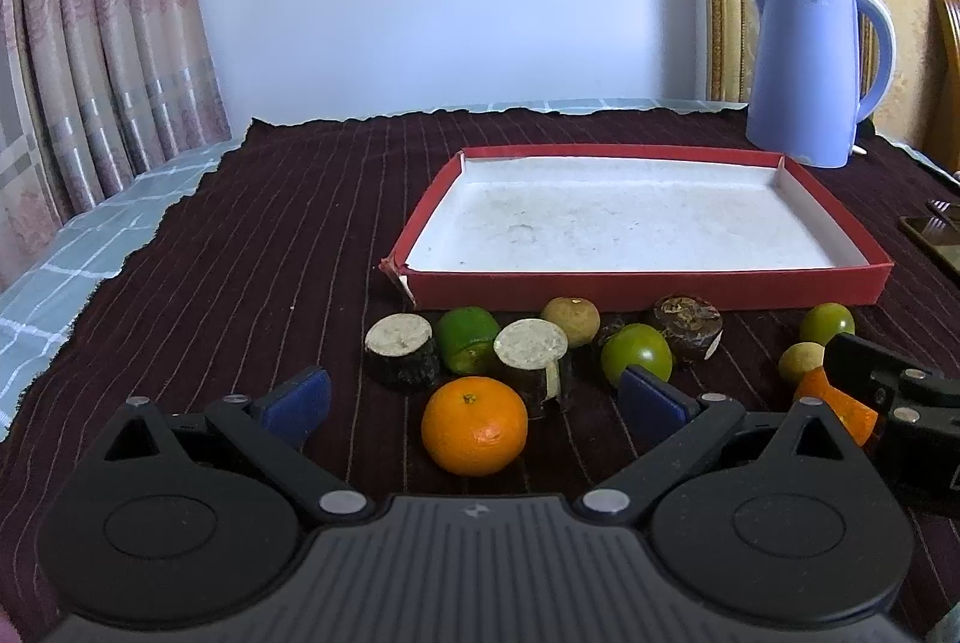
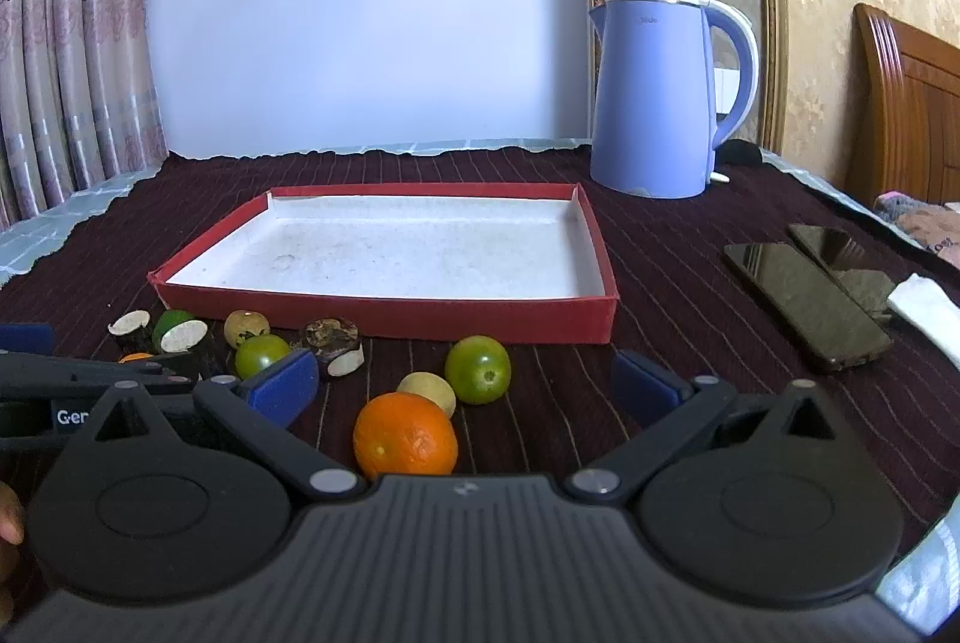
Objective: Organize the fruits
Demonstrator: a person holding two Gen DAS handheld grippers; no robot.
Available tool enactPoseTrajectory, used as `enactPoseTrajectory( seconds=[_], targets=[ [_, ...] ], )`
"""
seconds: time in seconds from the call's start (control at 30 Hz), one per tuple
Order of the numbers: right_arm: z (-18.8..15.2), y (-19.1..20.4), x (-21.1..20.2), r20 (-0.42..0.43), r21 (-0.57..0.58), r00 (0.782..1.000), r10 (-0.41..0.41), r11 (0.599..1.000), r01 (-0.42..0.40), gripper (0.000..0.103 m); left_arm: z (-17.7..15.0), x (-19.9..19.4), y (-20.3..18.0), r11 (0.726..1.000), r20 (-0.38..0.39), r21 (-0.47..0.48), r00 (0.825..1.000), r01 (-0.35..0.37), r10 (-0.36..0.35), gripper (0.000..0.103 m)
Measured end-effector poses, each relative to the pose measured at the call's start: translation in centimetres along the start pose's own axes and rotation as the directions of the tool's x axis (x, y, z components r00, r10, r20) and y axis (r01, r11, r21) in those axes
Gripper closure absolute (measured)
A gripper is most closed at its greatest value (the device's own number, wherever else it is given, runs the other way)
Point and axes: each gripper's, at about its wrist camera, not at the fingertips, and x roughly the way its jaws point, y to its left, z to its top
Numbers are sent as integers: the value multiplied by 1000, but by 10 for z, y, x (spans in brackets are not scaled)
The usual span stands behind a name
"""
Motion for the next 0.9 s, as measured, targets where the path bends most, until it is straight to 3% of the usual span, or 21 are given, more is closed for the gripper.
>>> enactPoseTrajectory(
  seconds=[0.9],
  targets=[
    [-5, -2, 1, -1, -2, 1000, 5, 1000, -5, 0, -1, 1, 0, 999, 4, -9, 999, 38, -37, 0]
  ],
)
